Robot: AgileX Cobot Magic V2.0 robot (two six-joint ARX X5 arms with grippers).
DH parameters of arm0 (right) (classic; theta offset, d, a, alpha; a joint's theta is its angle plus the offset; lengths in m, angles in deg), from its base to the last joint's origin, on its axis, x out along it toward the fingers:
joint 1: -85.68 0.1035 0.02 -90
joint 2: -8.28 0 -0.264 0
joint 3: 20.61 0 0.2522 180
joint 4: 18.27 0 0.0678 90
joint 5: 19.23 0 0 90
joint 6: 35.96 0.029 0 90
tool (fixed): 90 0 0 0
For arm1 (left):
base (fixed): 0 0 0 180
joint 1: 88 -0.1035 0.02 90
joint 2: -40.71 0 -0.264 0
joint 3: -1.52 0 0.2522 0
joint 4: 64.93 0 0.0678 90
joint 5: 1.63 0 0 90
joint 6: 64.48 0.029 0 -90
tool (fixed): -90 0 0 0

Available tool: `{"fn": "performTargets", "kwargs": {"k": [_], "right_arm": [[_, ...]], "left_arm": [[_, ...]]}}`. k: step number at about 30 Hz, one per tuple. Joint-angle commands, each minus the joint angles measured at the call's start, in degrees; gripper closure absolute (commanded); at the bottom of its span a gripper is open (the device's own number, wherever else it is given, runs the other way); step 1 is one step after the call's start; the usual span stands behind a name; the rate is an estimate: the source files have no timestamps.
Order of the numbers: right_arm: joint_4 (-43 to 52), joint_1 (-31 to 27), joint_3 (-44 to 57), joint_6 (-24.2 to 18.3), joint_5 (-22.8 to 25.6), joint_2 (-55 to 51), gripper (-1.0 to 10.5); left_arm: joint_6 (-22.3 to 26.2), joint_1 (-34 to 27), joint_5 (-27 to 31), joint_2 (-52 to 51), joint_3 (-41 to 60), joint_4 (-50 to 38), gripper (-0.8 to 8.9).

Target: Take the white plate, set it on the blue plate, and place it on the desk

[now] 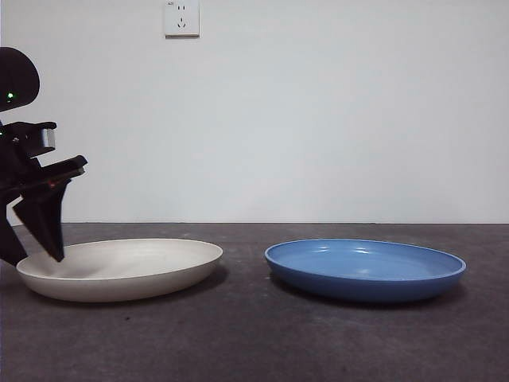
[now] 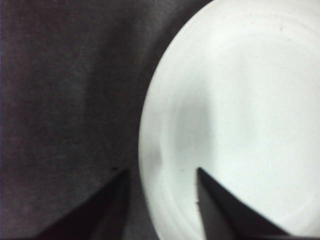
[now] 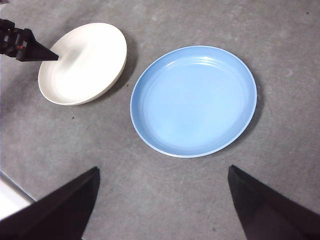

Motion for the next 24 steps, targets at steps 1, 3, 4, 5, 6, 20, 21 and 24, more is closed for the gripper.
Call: {"fn": "performTargets", "kwargs": {"k": [1, 3, 4, 5, 6, 20, 21, 24], "right_arm": [[0.4, 0.1, -1.1, 0.6, -0.1, 0.3, 5.3], [0.4, 0.1, -1.1, 0.6, -0.1, 0.3, 5.3], [0.3, 0.1, -1.1, 0.6, -0.1, 0.3, 5.3], [0.3, 0.1, -1.1, 0.6, -0.1, 0.3, 5.3], [0.3, 0.1, -1.1, 0.6, -0.1, 0.3, 5.3], [0.3, 0.1, -1.1, 0.6, -0.1, 0.3, 5.3], [0.3, 0.1, -1.1, 0.6, -0.1, 0.3, 5.3], [0.3, 0.1, -1.1, 0.6, -0.1, 0.3, 5.3]], "left_arm": [[-1.6, 0.1, 0.2, 0.9, -1.1, -0.2, 7.76], [-1.7, 0.1, 0.2, 0.9, -1.1, -0.3, 7.99], [-1.7, 0.1, 0.2, 0.9, -1.1, -0.3, 7.99], [-1.7, 0.1, 0.2, 0.9, -1.1, -0.3, 7.99], [-1.7, 0.1, 0.2, 0.9, -1.1, -0.3, 7.99], [-6.8, 0.1, 0.4, -1.2, -1.3, -1.8, 7.99], [-7.3, 0.1, -0.2, -2.0, -1.4, -2.1, 7.99], [-8.2, 0.2, -2.6, -4.9, -2.5, -2.0, 7.99]]}}
